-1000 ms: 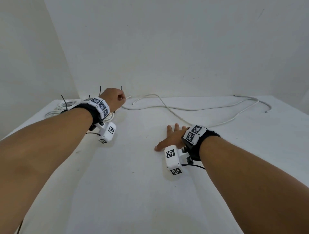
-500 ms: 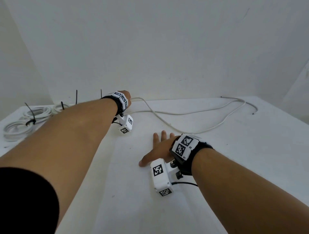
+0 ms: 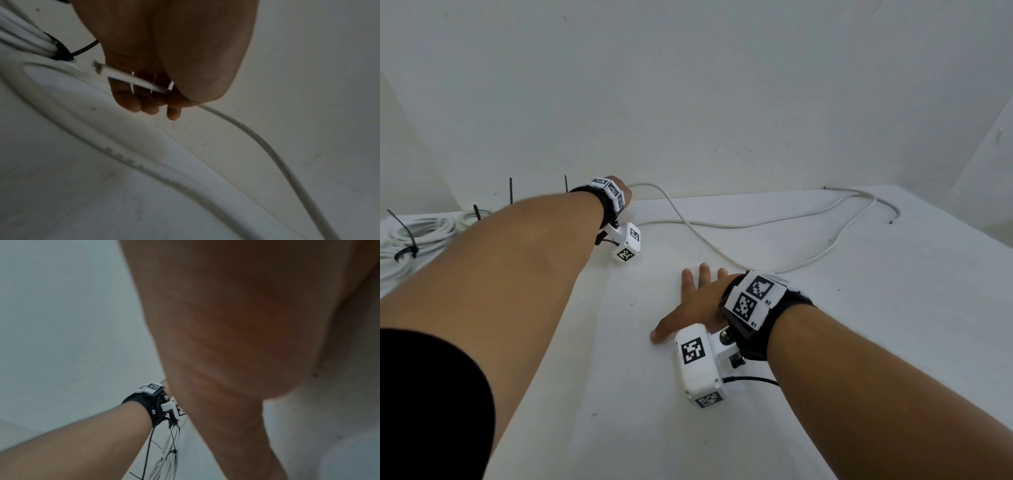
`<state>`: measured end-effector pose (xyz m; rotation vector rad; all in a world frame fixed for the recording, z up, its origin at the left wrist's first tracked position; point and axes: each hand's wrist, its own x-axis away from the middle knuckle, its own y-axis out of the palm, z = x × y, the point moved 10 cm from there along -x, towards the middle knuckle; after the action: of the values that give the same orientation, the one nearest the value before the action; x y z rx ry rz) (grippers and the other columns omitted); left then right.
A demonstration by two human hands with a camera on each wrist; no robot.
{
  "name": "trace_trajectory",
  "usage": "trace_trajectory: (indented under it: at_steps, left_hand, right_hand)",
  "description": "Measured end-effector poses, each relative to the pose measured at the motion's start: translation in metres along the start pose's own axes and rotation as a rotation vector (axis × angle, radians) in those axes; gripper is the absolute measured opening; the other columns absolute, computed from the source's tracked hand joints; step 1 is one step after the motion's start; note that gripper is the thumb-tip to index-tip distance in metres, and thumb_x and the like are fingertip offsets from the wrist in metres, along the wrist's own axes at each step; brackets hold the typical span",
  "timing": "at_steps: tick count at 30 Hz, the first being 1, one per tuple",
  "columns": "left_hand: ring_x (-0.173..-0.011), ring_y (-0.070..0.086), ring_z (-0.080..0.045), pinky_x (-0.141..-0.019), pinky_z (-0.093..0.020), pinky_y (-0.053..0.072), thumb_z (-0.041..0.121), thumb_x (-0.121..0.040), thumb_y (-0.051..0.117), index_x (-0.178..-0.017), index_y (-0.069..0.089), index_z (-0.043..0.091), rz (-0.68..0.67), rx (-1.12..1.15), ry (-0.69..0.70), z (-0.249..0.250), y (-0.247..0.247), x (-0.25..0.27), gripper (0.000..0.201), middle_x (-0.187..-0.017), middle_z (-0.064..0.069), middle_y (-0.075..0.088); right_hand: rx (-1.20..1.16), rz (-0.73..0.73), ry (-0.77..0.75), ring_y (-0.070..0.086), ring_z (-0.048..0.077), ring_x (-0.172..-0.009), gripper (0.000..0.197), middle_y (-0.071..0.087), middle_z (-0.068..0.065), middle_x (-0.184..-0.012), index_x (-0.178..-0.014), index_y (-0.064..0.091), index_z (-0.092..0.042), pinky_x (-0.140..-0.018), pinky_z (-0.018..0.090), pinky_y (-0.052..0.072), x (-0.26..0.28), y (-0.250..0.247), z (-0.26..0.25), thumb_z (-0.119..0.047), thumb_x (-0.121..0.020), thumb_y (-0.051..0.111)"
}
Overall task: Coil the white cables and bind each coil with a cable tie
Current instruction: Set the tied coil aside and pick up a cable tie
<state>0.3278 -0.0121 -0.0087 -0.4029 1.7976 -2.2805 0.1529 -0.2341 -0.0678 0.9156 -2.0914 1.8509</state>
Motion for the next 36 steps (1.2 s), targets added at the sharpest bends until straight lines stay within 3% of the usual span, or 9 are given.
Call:
trace_trajectory:
  at_steps: [6,8,17,21,25,28,31,34,36]
  left_hand:
    - [-0.097,0.067,-0.031,-0.078,-0.037,0.056,0.003,-0.093,0.053,-0.129,0.058,0.0,0.148,0.276,0.04,0.002,-0.053,0.016,0.036,-0.119,-0.02,0.066]
    - [-0.071,0.06,-0.02,-0.061,-0.027,0.049,0.007,-0.099,0.044,-0.132,0.056,0.002,0.145,0.659,-0.011,0.005,-0.069,0.043,0.036,-0.105,-0.012,0.069]
    - [-0.039,0.027,-0.007,-0.038,-0.018,0.017,0.025,-0.098,0.048,-0.078,0.051,0.014,0.113,1.439,0.091,-0.012,-0.096,0.166,0.023,-0.055,0.004,0.038]
    - [-0.041,0.021,-0.009,-0.04,-0.019,0.012,0.031,-0.098,0.048,-0.078,0.048,0.018,0.103,1.46,0.121,-0.031,-0.083,0.212,0.024,-0.052,0.006,0.033]
    - [-0.039,0.018,-0.008,-0.038,-0.017,0.011,0.038,-0.099,0.046,-0.069,0.046,0.021,0.051,1.476,0.101,-0.048,-0.056,0.235,0.035,-0.051,0.007,0.028]
    - [-0.039,0.018,-0.008,-0.039,-0.018,0.011,0.038,-0.103,0.04,-0.068,0.046,0.02,-0.022,1.478,0.111,-0.05,-0.037,0.251,0.039,-0.05,0.008,0.026]
    - [-0.038,0.019,-0.006,-0.038,-0.018,0.011,0.032,-0.105,0.036,-0.07,0.047,0.018,-0.144,1.512,0.135,-0.04,-0.018,0.271,0.039,-0.048,0.008,0.026]
    - [-0.036,0.018,-0.005,-0.038,-0.017,0.008,0.031,-0.105,0.035,-0.07,0.046,0.017,-0.248,1.572,0.174,-0.024,-0.006,0.295,0.039,-0.047,0.008,0.025]
    - [-0.035,0.019,-0.005,-0.037,-0.016,0.01,0.032,-0.103,0.036,-0.067,0.045,0.017,-0.328,1.629,0.223,-0.011,-0.001,0.313,0.04,-0.046,0.008,0.024]
  right_hand:
    - [-0.01,-0.013,-0.043,-0.021,0.037,-0.147,0.12,-0.023,0.01,-0.162,-0.155,-0.015,-0.023,-0.12,0.053,-0.005,-0.011,0.002,0.001,-0.073,-0.077,0.062]
    - [-0.017,-0.005,-0.049,-0.021,0.037,-0.148,0.121,-0.023,0.009,-0.162,-0.155,-0.013,-0.025,-0.119,0.053,-0.005,-0.012,0.003,0.002,-0.074,-0.075,0.062]
    - [-0.064,0.038,-0.069,-0.013,0.031,-0.151,0.116,-0.017,0.005,-0.164,-0.157,-0.006,-0.026,-0.122,0.049,0.009,-0.007,-0.002,0.004,-0.073,-0.076,0.062]
    - [0.092,0.137,-0.09,-0.005,0.033,-0.151,0.11,-0.006,0.005,-0.165,-0.158,0.003,-0.024,-0.12,0.049,0.016,0.002,0.003,-0.001,-0.072,-0.077,0.06]
    - [0.017,0.275,-0.453,0.046,0.019,-0.132,0.056,0.051,0.002,-0.145,-0.136,0.057,-0.02,-0.106,0.035,0.034,0.05,-0.007,-0.047,-0.053,-0.09,0.06]
    - [-0.442,0.763,-0.801,0.063,0.006,-0.086,0.014,0.072,-0.005,-0.097,-0.096,0.073,-0.017,-0.079,0.022,0.044,0.115,-0.058,-0.064,-0.025,-0.091,0.064]
    - [-0.539,1.199,-0.888,0.055,0.01,-0.108,0.023,0.061,-0.006,-0.116,-0.112,0.063,-0.018,-0.091,0.023,0.04,0.157,-0.085,-0.051,-0.018,-0.09,0.058]
    - [-0.44,1.059,-0.812,0.043,0.014,-0.132,0.039,0.051,-0.01,-0.138,-0.135,0.048,-0.03,-0.107,0.037,0.033,0.137,-0.087,-0.058,-0.029,-0.096,0.049]
    - [-0.478,0.921,-0.852,0.057,0.008,-0.114,0.027,0.065,-0.012,-0.118,-0.125,0.058,-0.031,-0.1,0.035,0.043,0.123,-0.077,-0.063,-0.029,-0.1,0.048]
